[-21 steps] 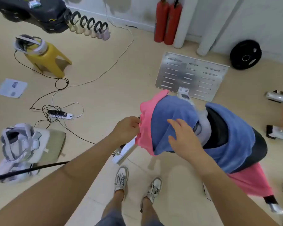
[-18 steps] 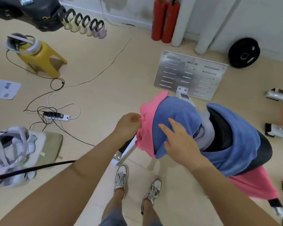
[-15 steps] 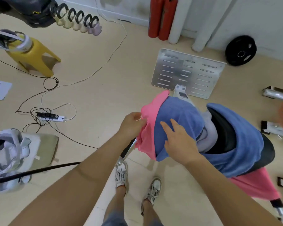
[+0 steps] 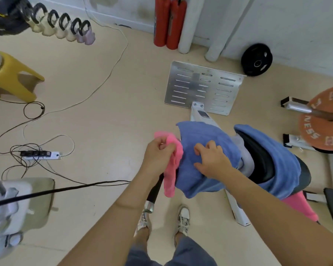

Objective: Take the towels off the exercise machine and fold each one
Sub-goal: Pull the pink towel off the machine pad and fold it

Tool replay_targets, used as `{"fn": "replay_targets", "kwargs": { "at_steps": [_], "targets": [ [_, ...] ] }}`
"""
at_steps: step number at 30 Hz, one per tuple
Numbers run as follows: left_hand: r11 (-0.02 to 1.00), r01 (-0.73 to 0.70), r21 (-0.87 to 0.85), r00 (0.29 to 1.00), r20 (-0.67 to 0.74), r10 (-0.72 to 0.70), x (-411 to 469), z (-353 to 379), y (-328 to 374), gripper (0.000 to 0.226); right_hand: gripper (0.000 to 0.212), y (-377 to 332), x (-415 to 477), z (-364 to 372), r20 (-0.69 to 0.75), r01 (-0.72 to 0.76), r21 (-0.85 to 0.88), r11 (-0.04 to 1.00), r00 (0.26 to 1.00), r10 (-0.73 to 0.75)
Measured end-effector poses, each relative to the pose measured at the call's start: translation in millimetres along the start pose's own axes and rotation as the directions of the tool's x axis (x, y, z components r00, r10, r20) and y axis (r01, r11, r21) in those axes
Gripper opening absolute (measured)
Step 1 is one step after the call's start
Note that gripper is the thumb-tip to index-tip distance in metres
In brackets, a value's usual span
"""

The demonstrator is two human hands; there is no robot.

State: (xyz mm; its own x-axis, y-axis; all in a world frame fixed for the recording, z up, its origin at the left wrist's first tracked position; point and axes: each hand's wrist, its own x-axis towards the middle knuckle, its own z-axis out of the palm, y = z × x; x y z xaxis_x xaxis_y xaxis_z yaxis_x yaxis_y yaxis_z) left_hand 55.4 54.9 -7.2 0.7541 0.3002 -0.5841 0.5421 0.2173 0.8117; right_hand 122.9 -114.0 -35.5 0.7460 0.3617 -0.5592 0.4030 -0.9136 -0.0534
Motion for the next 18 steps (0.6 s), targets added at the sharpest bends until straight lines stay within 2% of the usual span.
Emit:
{"fn": "replay_targets", "kwargs": {
  "at_steps": [3, 5, 6, 7, 8, 9, 10, 11, 12, 14, 16, 18],
  "targets": [
    [0.99, -0.131, -0.044, 0.991, 0.018, 0.132, -23, -5, 36, 0.025, 0.005, 6, 8, -25, 0.178, 0.013, 0.154, 0.988, 0.983, -0.04],
    [0.981, -0.185, -0.059, 0.98, 0.067, 0.189, -37, -5, 55, 0.029, 0.021, 9, 8, -55, 0.199, -0.014, 0.118, 0.993, 0.98, -0.01],
    [0.978, -0.195, -0.074, 0.975, 0.096, 0.201, -44, -5, 65, 0.028, 0.025, 11, 5, -75, 0.108, -0.038, 0.129, 0.991, 0.994, 0.024],
    [0.977, -0.196, -0.09, 0.97, 0.127, 0.206, -51, -5, 74, 0.027, 0.024, 12, 0, -95, -0.05, -0.027, 0.214, 0.977, 0.998, 0.039],
    [0.976, -0.193, -0.101, 0.964, 0.167, 0.208, -58, -4, 82, 0.026, 0.021, 12, -9, -116, -0.21, 0.054, 0.363, 0.93, 0.977, 0.025],
    [0.976, -0.189, -0.11, 0.953, 0.219, 0.209, -64, -3, 89, 0.024, 0.016, 10, -23, -136, -0.315, 0.192, 0.552, 0.811, 0.949, -0.01],
    [0.975, -0.189, -0.119, 0.937, 0.275, 0.216, -71, 0, 96, 0.021, 0.015, 6, -39, -155, -0.329, 0.319, 0.721, 0.615, 0.939, -0.102],
    [0.972, -0.193, -0.133, 0.92, 0.32, 0.226, -78, 3, 103, 0.02, 0.022, 0, -57, -174, -0.269, 0.365, 0.829, 0.423, 0.924, -0.271],
    [0.968, -0.207, -0.141, 0.905, 0.347, 0.244, -83, 6, 110, 0.021, 0.031, -5, -69, -185, -0.194, 0.363, 0.869, 0.335, 0.875, -0.444],
    [0.959, -0.259, -0.114, 0.887, 0.365, 0.283, -90, 12, 125, 0.021, 0.036, -5, -80, -197, -0.127, 0.44, 0.825, 0.354, 0.755, -0.643],
    [0.946, -0.319, -0.049, 0.863, 0.397, 0.312, -98, 16, 140, 0.022, 0.037, 5, -81, -208, -0.098, 0.464, 0.788, 0.405, 0.743, -0.661],
    [0.923, -0.385, -0.008, 0.843, 0.404, 0.355, -106, 17, 154, 0.021, 0.041, 23, -83, -222, -0.003, 0.412, 0.786, 0.461, 0.748, -0.664]
  ]
}}
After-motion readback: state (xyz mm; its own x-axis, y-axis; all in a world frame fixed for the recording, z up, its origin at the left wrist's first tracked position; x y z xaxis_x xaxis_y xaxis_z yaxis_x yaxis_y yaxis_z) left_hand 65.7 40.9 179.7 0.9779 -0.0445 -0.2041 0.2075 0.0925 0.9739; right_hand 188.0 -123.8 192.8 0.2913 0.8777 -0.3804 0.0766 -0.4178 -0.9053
